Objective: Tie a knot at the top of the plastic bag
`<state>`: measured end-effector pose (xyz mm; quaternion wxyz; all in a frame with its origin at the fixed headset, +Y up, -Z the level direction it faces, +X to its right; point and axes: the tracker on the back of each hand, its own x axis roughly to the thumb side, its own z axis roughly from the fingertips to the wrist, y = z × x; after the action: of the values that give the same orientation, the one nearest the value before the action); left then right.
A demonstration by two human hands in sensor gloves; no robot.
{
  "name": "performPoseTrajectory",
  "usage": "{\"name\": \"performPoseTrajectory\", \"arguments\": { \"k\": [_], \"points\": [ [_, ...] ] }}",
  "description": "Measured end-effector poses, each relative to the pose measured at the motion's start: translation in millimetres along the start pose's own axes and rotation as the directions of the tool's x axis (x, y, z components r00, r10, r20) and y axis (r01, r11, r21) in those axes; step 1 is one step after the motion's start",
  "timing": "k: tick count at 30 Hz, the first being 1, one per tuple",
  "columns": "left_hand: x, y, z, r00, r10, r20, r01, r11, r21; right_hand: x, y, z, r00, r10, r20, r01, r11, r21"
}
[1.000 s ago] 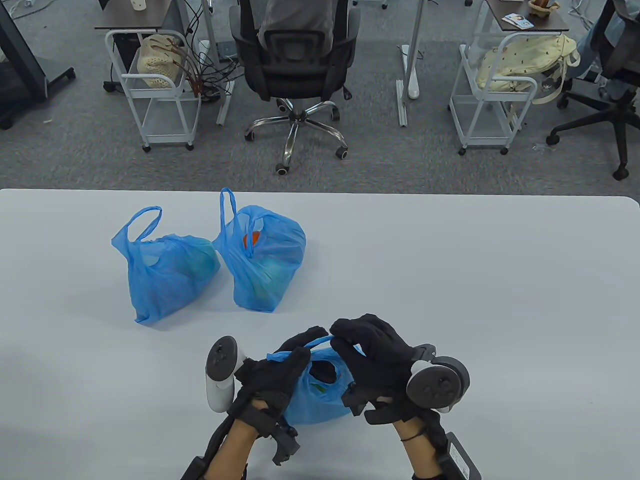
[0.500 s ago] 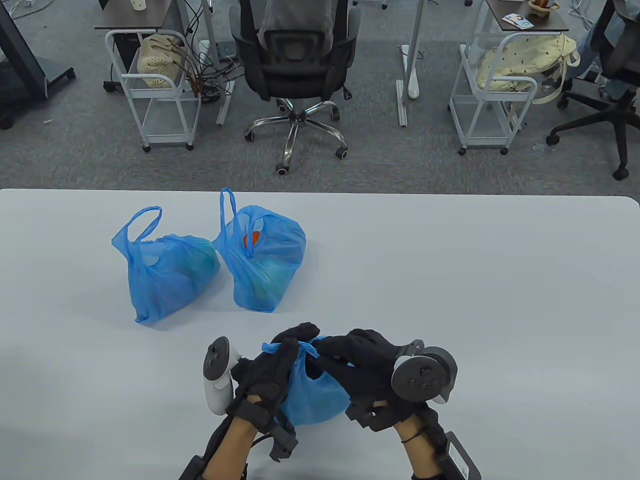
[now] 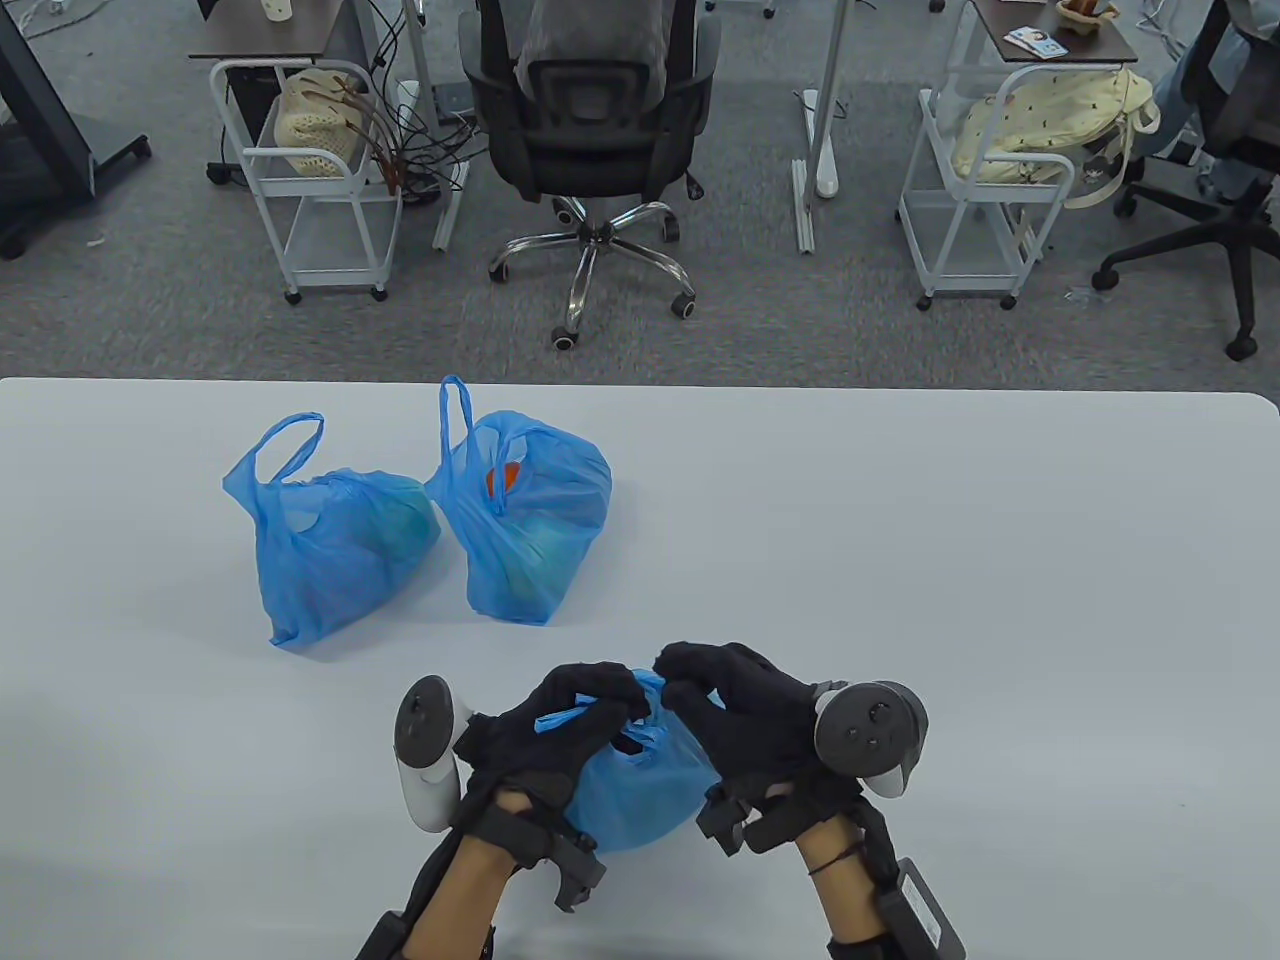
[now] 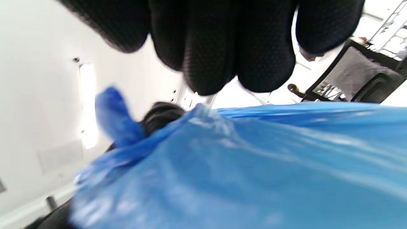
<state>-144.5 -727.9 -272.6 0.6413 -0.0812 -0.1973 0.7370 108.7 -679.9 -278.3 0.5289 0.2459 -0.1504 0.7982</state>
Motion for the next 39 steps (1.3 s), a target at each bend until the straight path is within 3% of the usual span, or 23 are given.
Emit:
{"name": "performPoseTrajectory", "arguments": {
  "k": [5, 7, 11, 13, 15, 17, 19, 21, 23, 28, 33, 39],
  "points": [
    [5, -5, -2, 0.999, -0.048, 0.017, 0.049, 0.997, -0.065, -11, 18, -1, 0.986, -0.113, -0.121, 0.139, 0.961, 0.241],
    [9, -5, 0, 0.993, -0.118, 0.026, 0.119, 0.991, -0.057, -11, 23, -1, 0.978, -0.129, -0.162, 0.172, 0.941, 0.292],
    [17, -4, 1, 0.97, -0.237, 0.054, 0.24, 0.97, -0.045, -10, 16, -3, 0.995, 0.02, -0.094, -0.002, 0.982, 0.191],
    [23, -7, 1, 0.935, -0.344, 0.085, 0.347, 0.938, -0.019, -9, 14, -4, 0.996, 0.012, -0.091, 0.006, 0.981, 0.192],
    [31, -9, 5, 0.855, -0.508, 0.106, 0.504, 0.861, 0.061, -10, 13, -3, 0.994, -0.025, -0.105, 0.046, 0.979, 0.198],
    [38, -10, 9, 0.714, -0.689, 0.127, 0.666, 0.724, 0.179, -9, 12, -3, 0.994, -0.038, -0.104, 0.057, 0.98, 0.189],
    [44, -14, 13, 0.572, -0.808, 0.14, 0.757, 0.586, 0.289, -8, 16, -3, 0.995, -0.019, -0.096, 0.039, 0.977, 0.21],
    [46, -19, 15, 0.468, -0.871, 0.15, 0.801, 0.489, 0.346, -8, 19, -3, 0.995, -0.013, -0.102, 0.036, 0.974, 0.226],
    [45, -22, 17, 0.429, -0.893, 0.138, 0.813, 0.448, 0.372, -8, 19, -3, 0.993, -0.024, -0.112, 0.049, 0.972, 0.23],
    [43, -22, 18, 0.467, -0.873, 0.138, 0.78, 0.481, 0.401, -16, 20, -2, 0.981, -0.096, -0.169, 0.133, 0.964, 0.228],
    [42, -25, 19, 0.427, -0.894, 0.138, 0.794, 0.443, 0.417, -24, 22, -1, 0.964, -0.12, -0.239, 0.17, 0.965, 0.201],
    [37, -22, 17, 0.587, -0.787, 0.187, 0.701, 0.61, 0.369, -28, 29, 3, 0.959, -0.028, -0.281, 0.101, 0.962, 0.252]
  ]
}}
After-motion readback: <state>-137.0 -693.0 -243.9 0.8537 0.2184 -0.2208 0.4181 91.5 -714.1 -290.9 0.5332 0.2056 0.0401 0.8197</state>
